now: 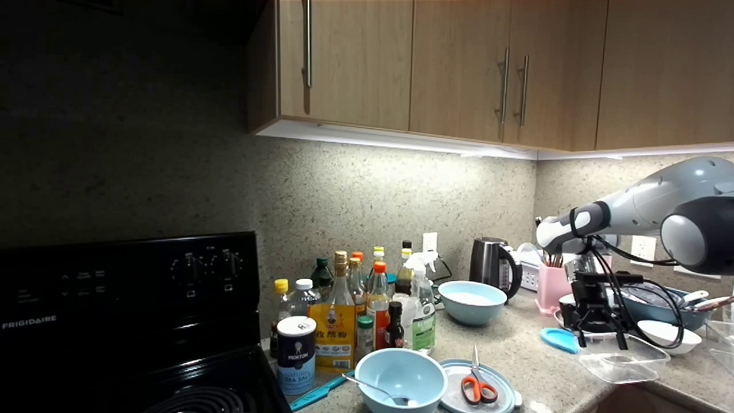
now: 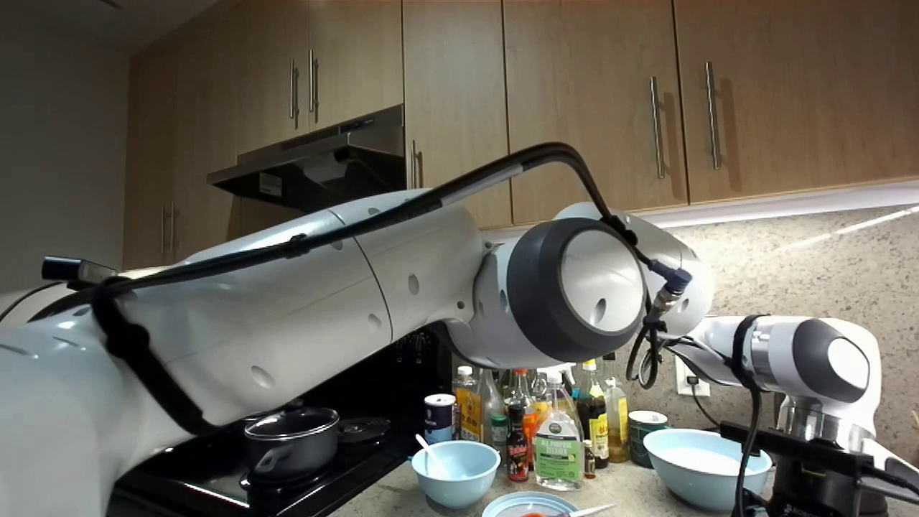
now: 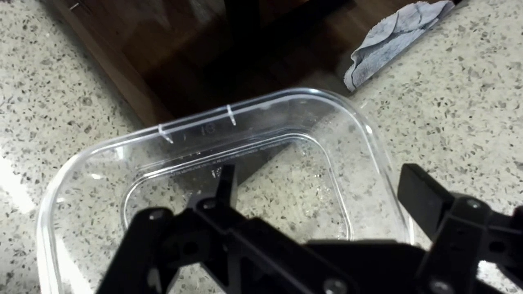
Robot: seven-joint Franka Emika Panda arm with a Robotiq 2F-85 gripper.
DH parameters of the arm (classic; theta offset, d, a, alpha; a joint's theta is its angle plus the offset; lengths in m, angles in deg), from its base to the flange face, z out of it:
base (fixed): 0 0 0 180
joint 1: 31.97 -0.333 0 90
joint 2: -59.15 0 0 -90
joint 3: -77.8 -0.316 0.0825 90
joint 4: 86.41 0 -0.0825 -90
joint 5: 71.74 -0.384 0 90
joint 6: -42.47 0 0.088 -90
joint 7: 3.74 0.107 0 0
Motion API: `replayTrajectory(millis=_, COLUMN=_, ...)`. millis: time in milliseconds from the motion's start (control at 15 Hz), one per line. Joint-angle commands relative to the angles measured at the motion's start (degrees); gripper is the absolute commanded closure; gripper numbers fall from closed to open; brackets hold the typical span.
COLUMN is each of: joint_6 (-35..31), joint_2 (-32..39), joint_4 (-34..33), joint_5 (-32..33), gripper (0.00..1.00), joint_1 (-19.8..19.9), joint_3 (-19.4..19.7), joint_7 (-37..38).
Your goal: Turn the transparent bowl to the left
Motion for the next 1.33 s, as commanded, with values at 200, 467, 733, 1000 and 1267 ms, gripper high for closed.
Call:
replayTrajectory(millis=200, joint_6=0.13, joint_2=0.11, joint_4=-0.41, joint_5=0.43, gripper=0.00, joint_1=-0.21, joint_3=-0.35, joint_7=-1.86)
replayTrajectory(millis=467, joint_6=0.15, joint_2=-0.16, joint_4=-0.99, joint_5=1.89, gripper=0.00, joint_1=-2.73, joint_3=-0.22, joint_7=-2.92)
replayTrajectory(millis=733, joint_6=1.05, joint_2=0.71, joint_4=-2.58, joint_5=2.69, gripper=0.00, joint_1=-4.82, joint_3=-0.07, joint_7=-3.20)
replayTrajectory(millis=1000, joint_6=2.06, joint_2=2.60, joint_4=-4.38, joint_5=3.16, gripper=0.00, joint_1=-5.21, joint_3=-0.09, joint_7=-3.78)
replayTrajectory(millis=1267, joint_6=3.62, joint_2=4.81, joint_4=-6.37, joint_5=3.40, gripper=0.02, joint_1=-4.86, joint_3=0.12, joint_7=-5.70)
